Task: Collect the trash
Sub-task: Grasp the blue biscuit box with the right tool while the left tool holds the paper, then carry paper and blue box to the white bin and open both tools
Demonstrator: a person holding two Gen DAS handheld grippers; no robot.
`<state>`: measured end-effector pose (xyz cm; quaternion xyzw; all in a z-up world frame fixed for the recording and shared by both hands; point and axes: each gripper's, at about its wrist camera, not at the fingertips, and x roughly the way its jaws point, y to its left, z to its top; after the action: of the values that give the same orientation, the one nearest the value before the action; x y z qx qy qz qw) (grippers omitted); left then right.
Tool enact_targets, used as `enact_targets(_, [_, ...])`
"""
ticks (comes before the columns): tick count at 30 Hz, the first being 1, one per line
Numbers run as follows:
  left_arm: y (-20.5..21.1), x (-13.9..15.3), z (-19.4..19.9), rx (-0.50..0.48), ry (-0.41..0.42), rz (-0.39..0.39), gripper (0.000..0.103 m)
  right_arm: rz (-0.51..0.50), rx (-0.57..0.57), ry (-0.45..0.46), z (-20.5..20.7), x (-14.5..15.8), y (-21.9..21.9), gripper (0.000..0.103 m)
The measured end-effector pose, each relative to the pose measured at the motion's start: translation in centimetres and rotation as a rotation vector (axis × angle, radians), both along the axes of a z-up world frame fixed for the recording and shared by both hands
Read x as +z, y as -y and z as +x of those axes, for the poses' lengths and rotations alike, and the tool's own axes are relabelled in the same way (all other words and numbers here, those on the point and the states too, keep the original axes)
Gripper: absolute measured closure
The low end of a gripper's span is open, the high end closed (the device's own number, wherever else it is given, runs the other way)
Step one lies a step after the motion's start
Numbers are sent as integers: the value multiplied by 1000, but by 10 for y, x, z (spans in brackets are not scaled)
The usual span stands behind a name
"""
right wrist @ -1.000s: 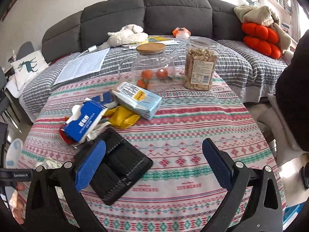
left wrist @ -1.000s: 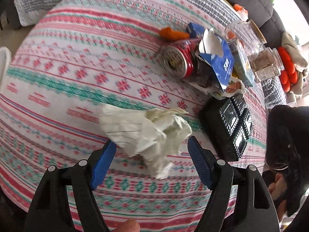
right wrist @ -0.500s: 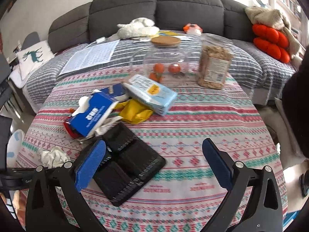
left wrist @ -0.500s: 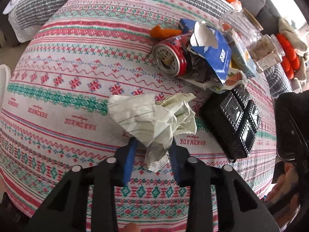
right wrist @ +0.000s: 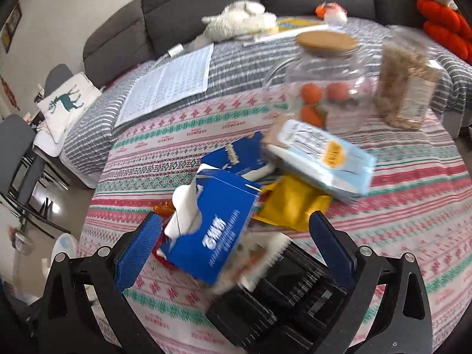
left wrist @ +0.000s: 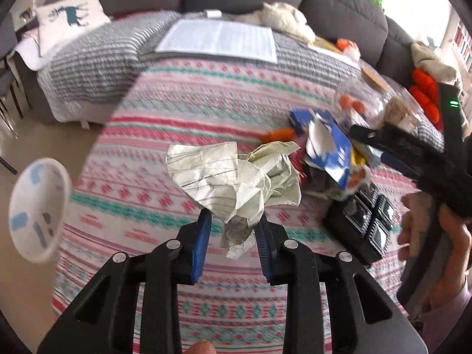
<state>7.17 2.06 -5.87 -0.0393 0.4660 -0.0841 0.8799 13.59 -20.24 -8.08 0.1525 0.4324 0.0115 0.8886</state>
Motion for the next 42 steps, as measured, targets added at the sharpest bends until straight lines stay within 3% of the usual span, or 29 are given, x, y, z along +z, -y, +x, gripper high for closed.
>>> enact_targets(7, [-32, -1, 11, 69, -7, -17, 73, -2, 33, -66, 21, -29, -16, 8])
enact_targets(9, [-40, -1, 12, 87, -12, -23, 73, -2, 54, -64, 23, -33, -17, 25])
enact_targets(13, [-47, 0, 18, 116, -5, -26, 73, 23, 51, -27, 18, -28, -16, 29])
enact_targets(14, [-49, 0, 18, 118, 0, -26, 73, 20, 47, -11, 15, -25, -16, 39])
enact_targets(15, [-50, 1, 18, 120, 5, -28, 73, 25, 55, -6, 14, -23, -15, 59])
enact_targets(17, [-52, 3, 17, 123, 15, -31, 73, 41, 56, 0, 11, -18, -15, 58])
enact_targets(33, [-77, 18, 8, 191, 86, -56, 73, -109, 162, 231, -47, 38, -66, 59])
enact_targets(42, [-111, 25, -5, 270, 136, -26, 73, -147, 233, 362, -83, 67, -103, 59])
